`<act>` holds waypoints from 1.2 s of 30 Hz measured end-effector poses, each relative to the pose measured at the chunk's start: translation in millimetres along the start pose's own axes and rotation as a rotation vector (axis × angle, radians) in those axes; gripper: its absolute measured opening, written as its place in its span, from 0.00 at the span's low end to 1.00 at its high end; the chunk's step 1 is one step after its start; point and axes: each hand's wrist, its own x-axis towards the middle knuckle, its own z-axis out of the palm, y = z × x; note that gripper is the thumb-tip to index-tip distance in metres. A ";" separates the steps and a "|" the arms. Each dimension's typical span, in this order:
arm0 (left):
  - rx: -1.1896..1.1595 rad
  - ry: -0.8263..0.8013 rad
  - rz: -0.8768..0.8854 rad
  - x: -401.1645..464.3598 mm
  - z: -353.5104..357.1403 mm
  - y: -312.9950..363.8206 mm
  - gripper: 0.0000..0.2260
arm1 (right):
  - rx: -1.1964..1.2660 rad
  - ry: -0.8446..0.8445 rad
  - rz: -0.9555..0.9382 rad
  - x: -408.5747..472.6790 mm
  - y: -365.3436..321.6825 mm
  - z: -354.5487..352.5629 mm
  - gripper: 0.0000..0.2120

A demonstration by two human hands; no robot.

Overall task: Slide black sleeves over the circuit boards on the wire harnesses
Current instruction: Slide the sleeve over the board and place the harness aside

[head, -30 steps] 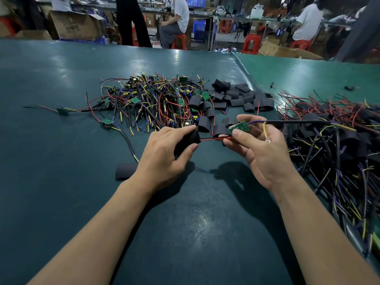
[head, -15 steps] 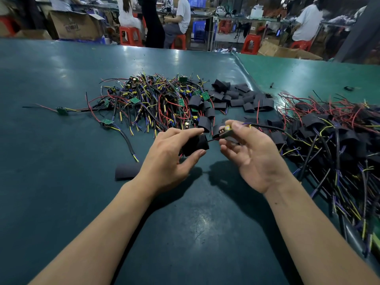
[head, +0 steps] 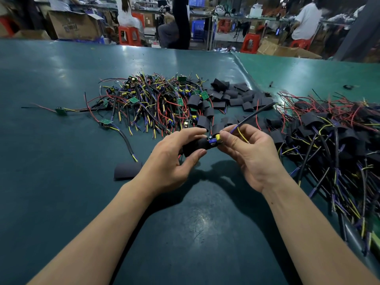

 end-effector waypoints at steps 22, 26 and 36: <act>0.231 0.024 0.246 3.5 -3.6 -1.1 0.13 | 0.095 0.025 0.198 -1.2 0.0 3.2 0.06; 0.121 -0.019 0.233 3.2 -3.1 2.0 0.12 | 0.026 0.011 0.217 -3.7 -2.1 2.1 0.06; 0.122 0.027 0.182 2.8 -1.3 -0.6 0.11 | -0.143 -0.028 0.084 -7.0 -1.2 8.2 0.07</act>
